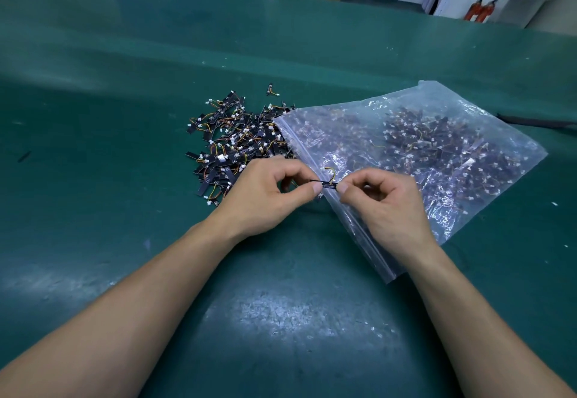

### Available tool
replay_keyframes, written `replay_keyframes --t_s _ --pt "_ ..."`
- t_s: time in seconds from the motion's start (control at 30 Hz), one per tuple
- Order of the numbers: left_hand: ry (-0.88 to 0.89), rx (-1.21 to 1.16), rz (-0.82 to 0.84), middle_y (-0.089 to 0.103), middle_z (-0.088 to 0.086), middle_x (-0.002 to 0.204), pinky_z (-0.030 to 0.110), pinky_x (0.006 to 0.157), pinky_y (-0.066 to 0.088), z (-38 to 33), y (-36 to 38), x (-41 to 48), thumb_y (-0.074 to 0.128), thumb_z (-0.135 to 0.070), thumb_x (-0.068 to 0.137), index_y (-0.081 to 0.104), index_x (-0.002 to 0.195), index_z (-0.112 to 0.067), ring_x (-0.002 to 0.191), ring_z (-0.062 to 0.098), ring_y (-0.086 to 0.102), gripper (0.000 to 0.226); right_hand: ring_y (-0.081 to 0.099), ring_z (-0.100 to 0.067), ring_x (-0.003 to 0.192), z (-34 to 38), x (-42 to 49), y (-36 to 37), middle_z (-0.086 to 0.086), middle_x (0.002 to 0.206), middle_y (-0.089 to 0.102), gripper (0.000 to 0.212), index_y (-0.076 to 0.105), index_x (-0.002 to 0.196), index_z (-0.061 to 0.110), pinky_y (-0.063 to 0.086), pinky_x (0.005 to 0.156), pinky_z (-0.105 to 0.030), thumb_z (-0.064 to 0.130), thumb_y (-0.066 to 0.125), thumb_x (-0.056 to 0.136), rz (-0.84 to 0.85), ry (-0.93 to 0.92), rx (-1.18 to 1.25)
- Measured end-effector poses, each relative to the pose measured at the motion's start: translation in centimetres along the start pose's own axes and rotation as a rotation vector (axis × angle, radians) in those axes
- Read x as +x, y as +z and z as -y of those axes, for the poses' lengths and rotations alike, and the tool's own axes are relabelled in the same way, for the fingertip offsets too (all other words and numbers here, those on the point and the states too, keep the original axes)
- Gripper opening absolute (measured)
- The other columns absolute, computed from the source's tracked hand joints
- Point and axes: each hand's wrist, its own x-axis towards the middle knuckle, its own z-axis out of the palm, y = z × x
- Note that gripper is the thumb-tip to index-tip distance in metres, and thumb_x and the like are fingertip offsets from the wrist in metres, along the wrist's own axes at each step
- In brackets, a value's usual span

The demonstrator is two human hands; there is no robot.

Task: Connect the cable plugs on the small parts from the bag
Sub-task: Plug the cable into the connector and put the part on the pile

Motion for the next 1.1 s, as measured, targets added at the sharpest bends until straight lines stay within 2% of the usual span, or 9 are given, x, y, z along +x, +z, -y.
replay_keyframes --t_s 0.07,0.13,0.2,0.3,0.47,0.6,0.77,0.9,1.1 --pt "0.004 -0.006 -0.008 0.064 -0.023 0.07 0.022 0.065 0.04 -0.04 0.02 -0.03 0.069 -0.03 0.085 0.069 0.076 -0.037 0.067 0.003 0.049 0.012 0.051 -0.024 0.056 -0.01 -0.07 0.04 -0.005 0.068 0.069 0.012 0.074 0.072 0.024 0.042 0.053 -0.036 0.022 0.072 0.083 0.01 -0.013 -0.02" --pt "0.008 -0.009 -0.034 0.064 -0.024 0.071 0.021 0.066 0.04 -0.13 0.06 -0.02 0.07 -0.029 0.084 0.069 0.076 -0.037 0.068 0.002 0.051 0.012 0.048 -0.026 0.053 0.02 -0.15 0.11 -0.006 0.064 0.066 0.01 0.074 0.073 0.025 0.038 0.05 -0.034 0.025 0.072 0.083 0.024 -0.028 -0.032" --pt "0.015 0.001 -0.07 0.064 -0.026 0.072 0.021 0.067 0.041 -0.24 0.11 0.0 0.071 -0.029 0.082 0.068 0.074 -0.039 0.071 0.004 0.052 0.014 0.04 -0.008 0.048 0.03 -0.18 0.12 -0.001 0.056 0.06 0.01 0.074 0.073 0.028 0.032 0.047 -0.021 0.025 0.073 0.083 0.028 -0.04 -0.032" --pt "0.029 0.019 -0.094 0.064 -0.028 0.073 0.025 0.067 0.045 -0.27 0.15 -0.03 0.071 -0.028 0.081 0.067 0.074 -0.042 0.073 0.007 0.053 0.016 0.038 -0.003 0.047 -0.12 -0.14 0.11 0.011 0.054 0.057 0.017 0.074 0.073 0.029 0.031 0.048 -0.014 0.019 0.074 0.086 0.024 -0.05 -0.043" --pt "0.058 0.041 -0.074 0.066 -0.026 0.079 0.017 0.07 0.042 -0.2 0.18 -0.16 0.07 -0.03 0.083 0.069 0.078 -0.039 0.079 0.009 0.057 0.01 0.039 -0.002 0.046 0.07 -0.21 0.28 -0.005 0.058 0.061 0.014 0.073 0.072 0.028 0.031 0.049 -0.012 0.021 0.073 0.084 0.003 -0.047 -0.068" --pt "0.073 0.033 -0.073 0.065 -0.028 0.077 0.011 0.068 0.037 -0.2 0.29 -0.09 0.071 -0.028 0.084 0.067 0.079 -0.042 0.075 0.004 0.055 0.015 0.04 -0.002 0.046 0.07 -0.22 0.11 -0.003 0.058 0.061 0.023 0.073 0.072 0.029 0.031 0.049 -0.011 0.011 0.075 0.087 0.009 -0.053 -0.089" --pt "0.061 0.02 -0.069 0.064 -0.031 0.075 0.009 0.067 0.036 -0.1 0.43 0.02 0.071 -0.025 0.084 0.068 0.079 -0.039 0.072 -0.001 0.053 0.015 0.04 -0.003 0.047 0.2 -0.35 0.12 -0.003 0.06 0.063 0.019 0.074 0.073 0.029 0.032 0.048 -0.013 0.015 0.075 0.086 0.003 -0.054 -0.069" --pt "0.05 0.017 -0.083 0.064 -0.028 0.075 0.013 0.068 0.039 0.01 0.39 0.17 0.071 -0.027 0.083 0.069 0.078 -0.041 0.073 0.002 0.054 0.015 0.038 -0.003 0.047 0.18 -0.34 0.21 -0.004 0.059 0.062 0.018 0.073 0.07 0.038 0.031 0.047 -0.015 0.025 0.074 0.082 -0.011 -0.055 -0.058" --pt "0.06 0.04 -0.089 0.066 -0.026 0.077 0.025 0.07 0.047 0.02 0.3 0.15 0.071 -0.03 0.083 0.07 0.078 -0.041 0.077 0.009 0.056 0.012 0.04 -0.003 0.048 -0.04 -0.22 0.25 -0.003 0.061 0.064 0.012 0.074 0.073 0.037 0.032 0.049 -0.015 0.029 0.073 0.082 -0.011 -0.039 -0.074"
